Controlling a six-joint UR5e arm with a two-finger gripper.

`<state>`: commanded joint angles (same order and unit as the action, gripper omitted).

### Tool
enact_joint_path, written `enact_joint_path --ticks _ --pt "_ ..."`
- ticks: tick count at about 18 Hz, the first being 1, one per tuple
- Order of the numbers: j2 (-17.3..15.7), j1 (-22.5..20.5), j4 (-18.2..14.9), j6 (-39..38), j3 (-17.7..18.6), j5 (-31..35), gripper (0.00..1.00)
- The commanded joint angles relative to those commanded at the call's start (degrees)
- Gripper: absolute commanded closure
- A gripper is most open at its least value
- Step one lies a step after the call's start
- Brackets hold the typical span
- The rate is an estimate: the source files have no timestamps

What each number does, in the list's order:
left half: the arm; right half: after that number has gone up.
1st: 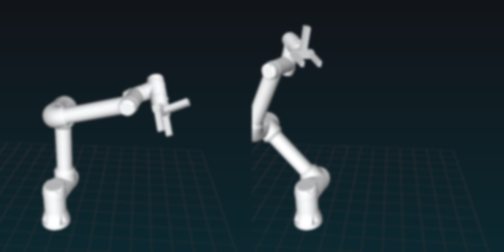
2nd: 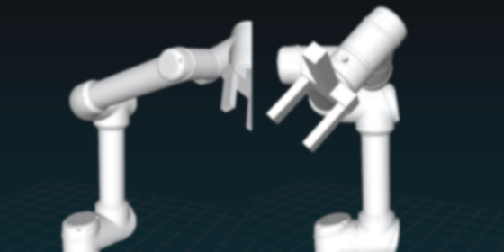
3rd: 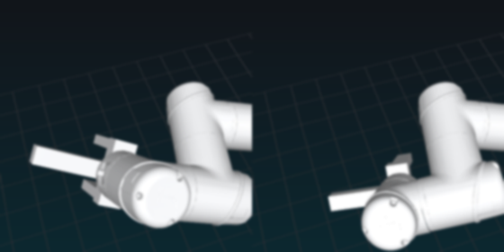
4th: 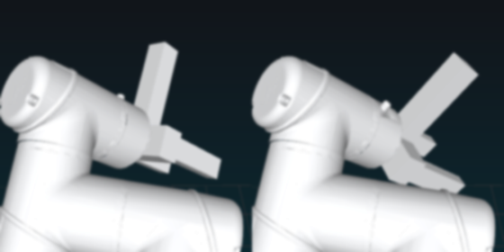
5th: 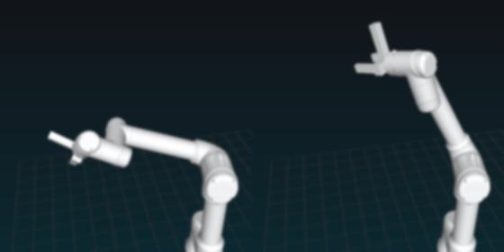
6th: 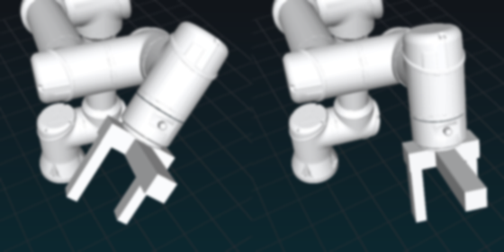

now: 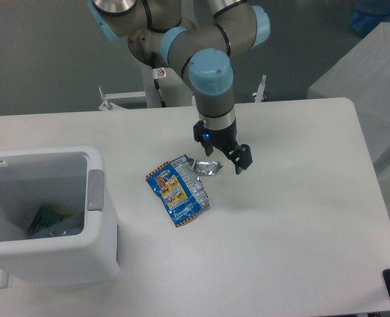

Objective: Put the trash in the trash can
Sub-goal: 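Lower the gripper and pinch the silver foil wrapper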

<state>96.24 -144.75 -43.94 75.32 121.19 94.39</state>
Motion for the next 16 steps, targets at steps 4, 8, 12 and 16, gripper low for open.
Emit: enact_joint_path --ticks 4,8,12,16 --pt "-0.4 0.1 0.1 3.1 3.0 0.3 0.0" --pt "1.9 0.2 0.3 3.8 3.0 0.4 0.0" --pt "4.8 0.3 0.4 3.9 1.4 0.4 0.0" --pt "6.5 0.3 0.4 3.8 1.0 0.4 0.0"
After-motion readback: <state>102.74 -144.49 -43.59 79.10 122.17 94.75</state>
